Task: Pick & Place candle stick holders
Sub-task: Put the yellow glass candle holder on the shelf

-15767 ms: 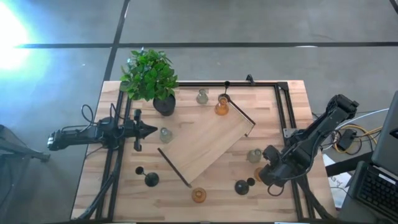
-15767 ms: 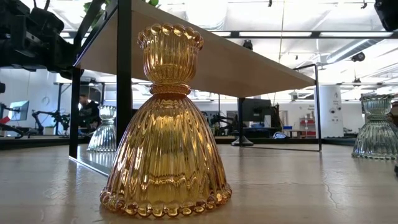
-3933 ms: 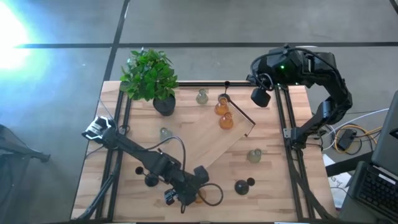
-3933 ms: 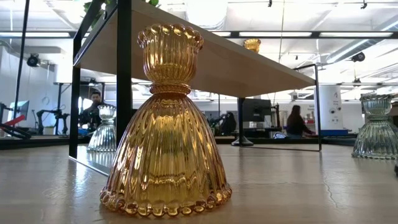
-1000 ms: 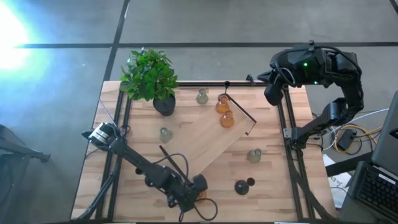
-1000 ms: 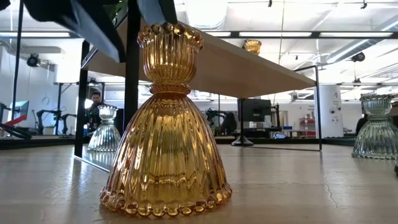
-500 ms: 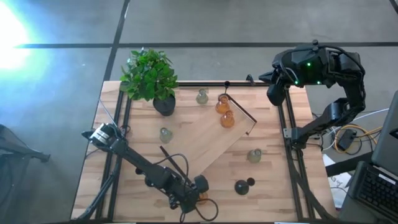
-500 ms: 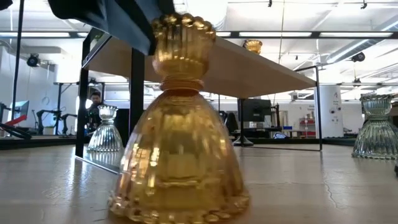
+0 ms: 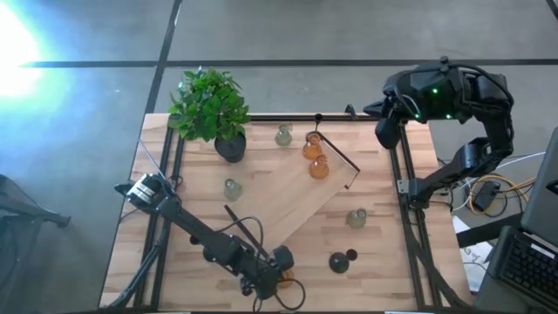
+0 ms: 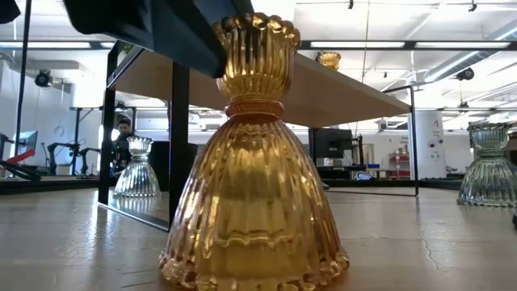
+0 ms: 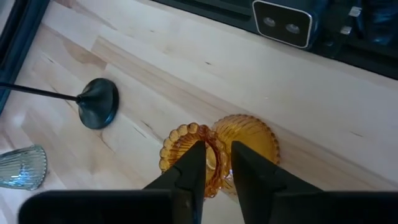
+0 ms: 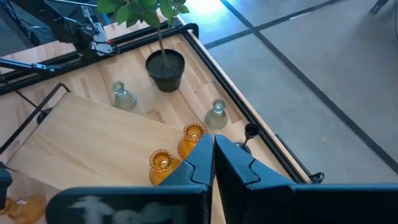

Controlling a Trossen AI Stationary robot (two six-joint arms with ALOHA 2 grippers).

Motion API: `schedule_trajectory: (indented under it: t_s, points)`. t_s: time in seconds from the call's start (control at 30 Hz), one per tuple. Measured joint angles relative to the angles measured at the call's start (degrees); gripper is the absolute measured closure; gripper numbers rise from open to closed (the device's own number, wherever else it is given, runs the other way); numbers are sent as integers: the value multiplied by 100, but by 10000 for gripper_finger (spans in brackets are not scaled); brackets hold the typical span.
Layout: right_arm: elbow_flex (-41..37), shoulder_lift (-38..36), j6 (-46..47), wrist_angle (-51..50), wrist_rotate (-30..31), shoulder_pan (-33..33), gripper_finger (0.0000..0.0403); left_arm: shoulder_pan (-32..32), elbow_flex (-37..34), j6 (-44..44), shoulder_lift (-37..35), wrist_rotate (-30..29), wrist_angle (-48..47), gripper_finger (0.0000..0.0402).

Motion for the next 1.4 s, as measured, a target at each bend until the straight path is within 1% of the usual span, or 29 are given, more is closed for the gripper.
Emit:
schedule_trajectory:
  t_s: [0.13,0.17,0.47,0.6,0.73,0.93,1.03,1.17,1.3,1.4]
  points:
    - [0,-28,56,0,0,-2,394,-8,0,-55,-2,-43,55,368]
    - [0,-32,73,0,0,-2,394,-9,0,-96,-2,-46,54,372]
    - [-2,-55,109,0,-135,0,394,-9,4,-165,-62,-78,19,374]
    - [-2,-55,111,0,-151,-2,394,0,187,-9,-138,-93,-325,375]
    - [-2,-55,109,0,-151,0,394,17,426,59,-292,-185,-291,375]
    - [-2,-55,109,0,-151,0,394,133,974,87,-327,-258,-847,376]
    - [-2,-55,108,0,-169,-1,394,223,1256,-189,-385,-383,-1240,376]
    - [-2,-55,110,1,-415,0,394,448,1714,-617,-487,-424,-1642,376]
    - [-2,-55,133,2,-793,6,394,655,2301,-746,-593,-616,-2165,376]
    - [-4,-55,146,0,-873,121,394,832,2805,-929,-638,-712,-2608,377]
